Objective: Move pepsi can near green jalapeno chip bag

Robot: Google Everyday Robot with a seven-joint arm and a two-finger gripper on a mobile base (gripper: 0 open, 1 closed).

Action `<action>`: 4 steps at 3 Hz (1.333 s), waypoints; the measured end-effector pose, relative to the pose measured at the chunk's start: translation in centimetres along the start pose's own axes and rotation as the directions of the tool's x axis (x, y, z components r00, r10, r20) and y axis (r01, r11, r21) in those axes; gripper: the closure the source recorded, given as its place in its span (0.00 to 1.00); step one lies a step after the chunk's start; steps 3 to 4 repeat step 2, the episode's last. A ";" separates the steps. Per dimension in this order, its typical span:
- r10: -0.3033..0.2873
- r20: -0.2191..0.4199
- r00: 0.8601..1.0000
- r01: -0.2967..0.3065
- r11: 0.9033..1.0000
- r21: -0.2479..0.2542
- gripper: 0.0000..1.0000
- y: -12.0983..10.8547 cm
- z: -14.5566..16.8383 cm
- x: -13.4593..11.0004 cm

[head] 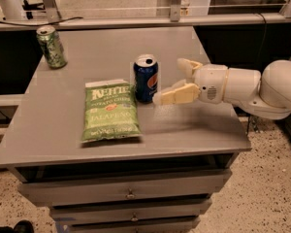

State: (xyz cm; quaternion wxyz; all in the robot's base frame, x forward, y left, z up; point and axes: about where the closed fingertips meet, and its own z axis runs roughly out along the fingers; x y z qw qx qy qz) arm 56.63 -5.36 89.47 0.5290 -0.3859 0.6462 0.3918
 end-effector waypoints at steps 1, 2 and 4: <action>-0.088 -0.039 0.995 0.094 0.982 0.162 0.00 -5.1 -4.8 0.3; -0.149 -0.046 0.988 0.156 0.943 0.294 0.00 -8.6 -9.0 -0.2; -0.149 -0.046 0.988 0.156 0.943 0.294 0.00 -8.6 -9.0 -0.2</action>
Offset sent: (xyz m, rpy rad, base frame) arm 0.0614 -0.1906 0.0177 -0.1648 -0.2492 -0.4501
